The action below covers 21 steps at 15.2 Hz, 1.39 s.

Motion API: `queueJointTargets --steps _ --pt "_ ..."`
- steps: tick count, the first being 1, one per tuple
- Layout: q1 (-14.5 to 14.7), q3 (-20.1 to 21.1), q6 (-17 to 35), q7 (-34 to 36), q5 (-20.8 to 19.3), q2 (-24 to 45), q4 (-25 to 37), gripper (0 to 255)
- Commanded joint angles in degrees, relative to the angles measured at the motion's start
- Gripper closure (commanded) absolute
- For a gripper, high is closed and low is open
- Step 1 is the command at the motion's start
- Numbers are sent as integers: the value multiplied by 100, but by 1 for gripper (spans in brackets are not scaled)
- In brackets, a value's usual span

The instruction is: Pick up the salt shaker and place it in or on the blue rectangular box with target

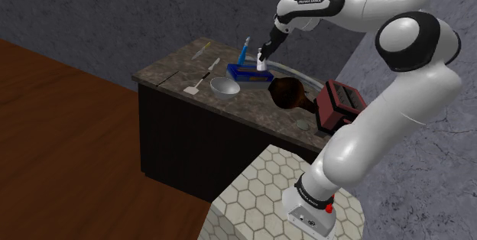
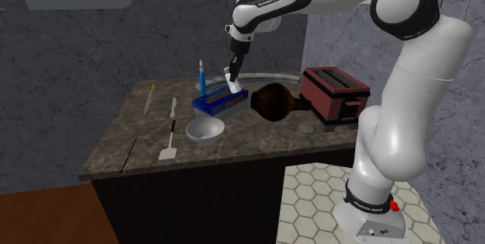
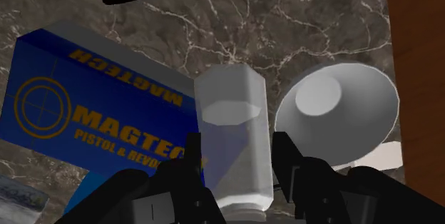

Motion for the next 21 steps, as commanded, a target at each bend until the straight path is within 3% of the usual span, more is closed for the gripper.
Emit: queueJointTargets --steps 1,5,11,21 --pt "-37 -149 -99 -318 327 497 506 255" --pt "-328 -309 -478 -901 1044 1562 1702 255" --pt "-1149 -219 -1278 -1384 1903 3106 3758 255" --pt "-1065 -161 -547 -1537 1989 3144 3040 255"
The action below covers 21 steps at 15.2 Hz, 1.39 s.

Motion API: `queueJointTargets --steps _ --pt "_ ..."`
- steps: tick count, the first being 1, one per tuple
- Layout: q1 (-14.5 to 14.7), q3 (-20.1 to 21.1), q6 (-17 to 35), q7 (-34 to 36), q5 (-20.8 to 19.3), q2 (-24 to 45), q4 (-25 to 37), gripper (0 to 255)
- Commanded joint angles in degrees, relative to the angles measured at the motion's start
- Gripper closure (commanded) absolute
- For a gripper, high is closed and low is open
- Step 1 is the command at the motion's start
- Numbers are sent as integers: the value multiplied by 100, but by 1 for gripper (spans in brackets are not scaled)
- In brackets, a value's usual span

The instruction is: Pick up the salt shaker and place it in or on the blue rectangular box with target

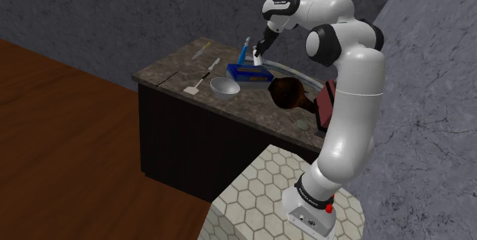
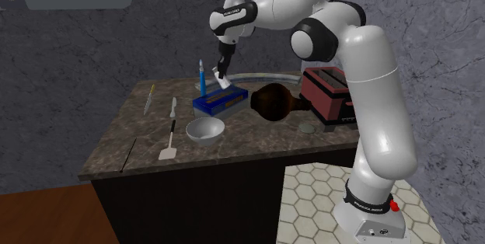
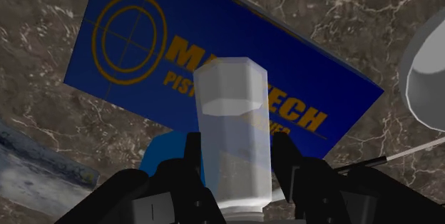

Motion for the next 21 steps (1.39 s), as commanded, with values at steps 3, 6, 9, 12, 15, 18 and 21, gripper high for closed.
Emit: queueJointTargets --steps 3,6,9,12,15,18,21 --pt "2 35 273 -75 73 78 -209 255" --pt "6 62 466 -130 125 128 -364 255" --pt "6 62 466 -130 125 128 -364 255" --pt "6 62 466 -130 125 128 -364 255" --pt "5 62 466 -130 125 128 -364 0" --pt "5 62 466 -130 125 128 -364 0" --pt "28 -4 193 -61 8 -51 -245 0"
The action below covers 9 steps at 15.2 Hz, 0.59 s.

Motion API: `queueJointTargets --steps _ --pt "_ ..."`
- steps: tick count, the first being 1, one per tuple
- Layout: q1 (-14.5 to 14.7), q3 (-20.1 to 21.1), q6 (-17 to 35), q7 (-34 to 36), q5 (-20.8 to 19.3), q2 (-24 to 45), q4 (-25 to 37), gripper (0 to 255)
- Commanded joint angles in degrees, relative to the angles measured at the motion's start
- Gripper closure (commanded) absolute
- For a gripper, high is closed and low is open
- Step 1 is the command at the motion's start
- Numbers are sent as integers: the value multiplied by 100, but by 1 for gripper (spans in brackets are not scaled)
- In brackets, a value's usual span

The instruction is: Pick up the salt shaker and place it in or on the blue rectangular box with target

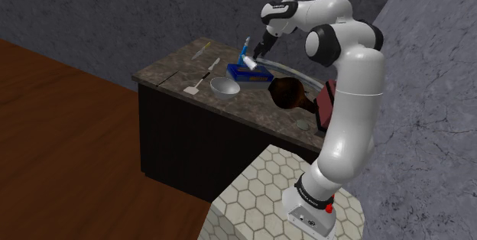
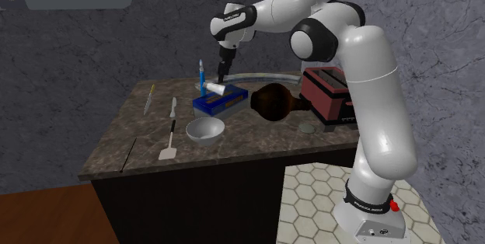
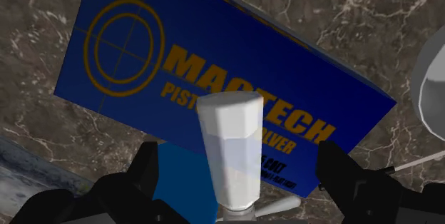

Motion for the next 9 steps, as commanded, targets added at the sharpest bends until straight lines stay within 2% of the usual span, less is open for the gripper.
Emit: queueJointTargets --steps 1,9 --pt "18 -51 -226 54 -94 -145 97 0" --pt "21 -71 -341 79 -134 -204 163 0"
